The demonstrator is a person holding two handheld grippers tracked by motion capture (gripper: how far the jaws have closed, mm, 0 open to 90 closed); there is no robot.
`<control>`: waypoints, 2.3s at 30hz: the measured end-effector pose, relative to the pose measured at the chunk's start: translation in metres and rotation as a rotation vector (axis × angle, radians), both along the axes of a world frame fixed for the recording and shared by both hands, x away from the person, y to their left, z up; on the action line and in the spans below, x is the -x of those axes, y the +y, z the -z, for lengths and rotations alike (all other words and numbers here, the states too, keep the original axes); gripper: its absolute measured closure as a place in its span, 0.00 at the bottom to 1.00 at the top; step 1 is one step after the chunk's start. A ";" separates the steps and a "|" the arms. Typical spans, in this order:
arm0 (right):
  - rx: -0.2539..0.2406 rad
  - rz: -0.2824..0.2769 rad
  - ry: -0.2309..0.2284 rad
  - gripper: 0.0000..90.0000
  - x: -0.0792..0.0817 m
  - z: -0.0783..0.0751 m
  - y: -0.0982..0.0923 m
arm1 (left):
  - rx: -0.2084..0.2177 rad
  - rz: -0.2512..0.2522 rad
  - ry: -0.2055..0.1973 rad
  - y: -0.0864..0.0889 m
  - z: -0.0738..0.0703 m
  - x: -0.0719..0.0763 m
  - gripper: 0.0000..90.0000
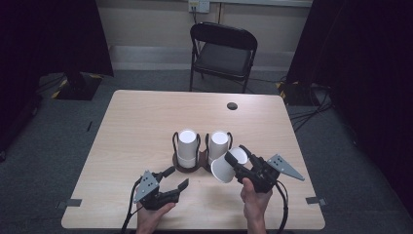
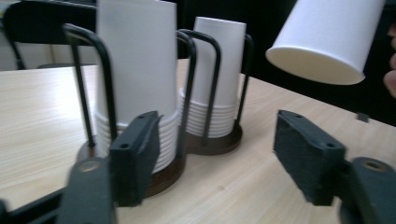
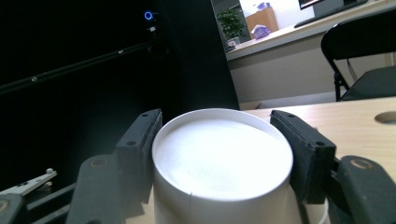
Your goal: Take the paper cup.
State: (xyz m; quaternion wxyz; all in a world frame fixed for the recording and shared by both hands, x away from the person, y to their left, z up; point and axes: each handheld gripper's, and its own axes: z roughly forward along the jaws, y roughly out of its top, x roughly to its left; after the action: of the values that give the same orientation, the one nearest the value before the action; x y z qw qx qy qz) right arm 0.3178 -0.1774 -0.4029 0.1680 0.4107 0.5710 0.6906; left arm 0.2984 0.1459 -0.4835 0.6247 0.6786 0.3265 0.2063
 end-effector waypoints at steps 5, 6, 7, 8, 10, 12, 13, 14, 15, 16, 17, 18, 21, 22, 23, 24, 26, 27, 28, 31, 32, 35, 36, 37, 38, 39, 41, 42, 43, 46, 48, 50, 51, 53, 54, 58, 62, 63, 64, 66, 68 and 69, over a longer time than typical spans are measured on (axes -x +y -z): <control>-0.043 -0.024 0.033 0.40 0.001 0.010 0.000 | 0.002 0.015 -0.011 -0.004 0.000 -0.003 0.36; -0.052 -0.030 0.039 0.40 0.001 0.012 0.001 | 0.004 0.015 -0.017 -0.005 0.000 -0.003 0.36; -0.056 -0.031 0.044 0.40 0.001 0.014 0.001 | -0.004 0.013 -0.029 -0.006 0.001 -0.003 0.36; -0.060 -0.034 0.049 0.40 0.002 0.015 0.002 | 0.000 0.008 -0.036 -0.008 0.001 -0.003 0.36; -0.068 -0.039 0.051 0.40 0.002 0.017 0.002 | -0.004 0.008 -0.045 -0.009 0.001 -0.003 0.35; -0.102 -0.055 0.063 0.40 0.003 0.021 0.005 | -0.008 0.004 -0.053 -0.012 0.002 -0.004 0.35; -0.107 -0.058 0.067 0.40 0.003 0.021 0.005 | -0.013 0.005 -0.059 -0.013 0.002 -0.005 0.35; -0.116 -0.064 0.071 0.40 0.003 0.023 0.006 | -0.005 0.005 -0.059 -0.015 0.002 -0.005 0.35; -0.124 -0.070 0.076 0.40 0.002 0.023 0.007 | -0.010 0.010 -0.064 -0.016 0.002 -0.006 0.36; -0.131 -0.075 0.078 0.40 0.002 0.024 0.008 | -0.014 0.014 -0.071 -0.017 0.002 -0.007 0.37; -0.132 -0.082 0.084 0.40 0.001 0.024 0.009 | -0.004 0.022 -0.072 -0.019 0.002 -0.007 0.39; -0.136 -0.088 0.084 0.40 0.001 0.024 0.010 | 0.003 0.030 -0.071 -0.020 0.002 -0.008 0.43; -0.128 -0.098 0.086 0.40 0.001 0.023 0.014 | 0.008 0.043 -0.087 -0.024 0.003 -0.008 0.52; -0.131 -0.113 0.088 0.40 0.000 0.023 0.018 | 0.011 0.056 -0.109 -0.027 0.004 -0.008 0.53; -0.132 -0.115 0.088 0.40 0.000 0.023 0.019 | 0.010 0.058 -0.124 -0.030 0.004 -0.008 0.54; -0.132 -0.115 0.088 0.40 0.000 0.023 0.019 | 0.010 0.058 -0.124 -0.030 0.004 -0.008 0.55; -0.134 -0.133 0.092 0.40 0.001 0.023 0.023 | 0.017 0.063 -0.147 -0.033 0.006 -0.008 0.58; -0.136 -0.134 0.091 0.40 0.001 0.022 0.024 | 0.028 0.061 -0.180 -0.036 0.007 -0.008 0.59; -0.136 -0.134 0.091 0.40 0.001 0.022 0.024 | 0.028 0.061 -0.180 -0.036 0.007 -0.008 0.61; -0.145 -0.153 0.099 0.40 0.001 0.022 0.027 | 0.047 0.073 -0.202 -0.041 0.007 -0.009 0.64; -0.141 -0.154 0.099 0.40 0.001 0.022 0.027 | 0.046 0.069 -0.213 -0.043 0.007 -0.009 0.65; -0.139 -0.164 0.101 0.40 0.001 0.022 0.028 | 0.043 0.068 -0.217 -0.045 0.007 -0.011 0.67; -0.142 -0.166 0.103 0.40 0.001 0.022 0.028 | 0.052 0.072 -0.215 -0.046 0.008 -0.011 0.68; -0.143 -0.170 0.104 0.40 0.001 0.022 0.029 | 0.052 0.080 -0.216 -0.047 0.008 -0.011 0.69; -0.139 -0.174 0.104 0.40 0.001 0.021 0.029 | 0.050 0.082 -0.218 -0.049 0.008 -0.011 0.69; -0.138 -0.179 0.107 0.40 0.000 0.021 0.031 | 0.050 0.082 -0.218 -0.049 0.008 -0.011 0.70; -0.140 -0.193 0.112 0.40 0.000 0.021 0.033 | 0.038 0.077 -0.234 -0.053 0.008 -0.010 0.70; -0.141 -0.200 0.118 0.40 0.000 0.021 0.035 | 0.048 0.073 -0.235 -0.054 0.008 -0.010 0.71; -0.139 -0.208 0.121 0.40 0.000 0.022 0.036 | 0.054 0.062 -0.240 -0.053 0.008 -0.010 0.72; -0.148 -0.229 0.136 0.40 -0.001 0.023 0.040 | 0.080 0.056 -0.253 -0.053 0.008 -0.009 0.74; -0.150 -0.239 0.145 0.40 -0.001 0.024 0.042 | 0.072 0.054 -0.256 -0.053 0.009 -0.008 0.75; -0.148 -0.252 0.158 0.40 -0.004 0.025 0.042 | 0.083 0.047 -0.252 -0.051 0.009 -0.007 0.79; -0.157 -0.260 0.169 0.39 -0.005 0.025 0.042 | 0.087 0.046 -0.248 -0.049 0.010 -0.007 0.81; -0.151 -0.257 0.185 0.38 -0.008 0.028 0.042 | 0.054 0.051 -0.239 -0.048 0.008 -0.006 0.85; -0.137 -0.245 0.190 0.37 -0.008 0.029 0.043 | 0.039 0.063 -0.233 -0.047 0.007 -0.006 0.87; -0.105 -0.209 0.183 0.34 -0.008 0.030 0.044 | 0.022 0.099 -0.213 -0.046 0.004 -0.005 0.91; -0.059 -0.167 0.146 0.33 -0.006 0.028 0.042 | 0.017 0.110 -0.199 -0.045 0.003 -0.005 0.92; -0.047 -0.160 0.145 0.33 -0.006 0.028 0.042 | 0.011 0.113 -0.192 -0.043 0.002 -0.005 0.93; -0.047 -0.160 0.145 0.33 -0.006 0.028 0.042 | 0.011 0.113 -0.192 -0.043 0.002 -0.005 0.93; -0.019 -0.138 0.133 0.33 -0.005 0.028 0.041 | 0.010 0.119 -0.176 -0.042 0.002 -0.005 0.93; -0.011 -0.133 0.130 0.33 -0.005 0.028 0.041 | 0.012 0.123 -0.164 -0.041 0.003 -0.004 0.93; -0.009 -0.132 0.127 0.33 -0.005 0.028 0.041 | 0.012 0.123 -0.164 -0.041 0.003 -0.004 0.93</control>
State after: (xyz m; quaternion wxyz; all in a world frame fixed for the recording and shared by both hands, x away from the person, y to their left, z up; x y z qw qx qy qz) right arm 0.3227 -0.1361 -0.4313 0.0839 0.4159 0.6033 0.6753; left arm 0.3029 0.1048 -0.4862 0.6646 0.6746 0.2334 0.2205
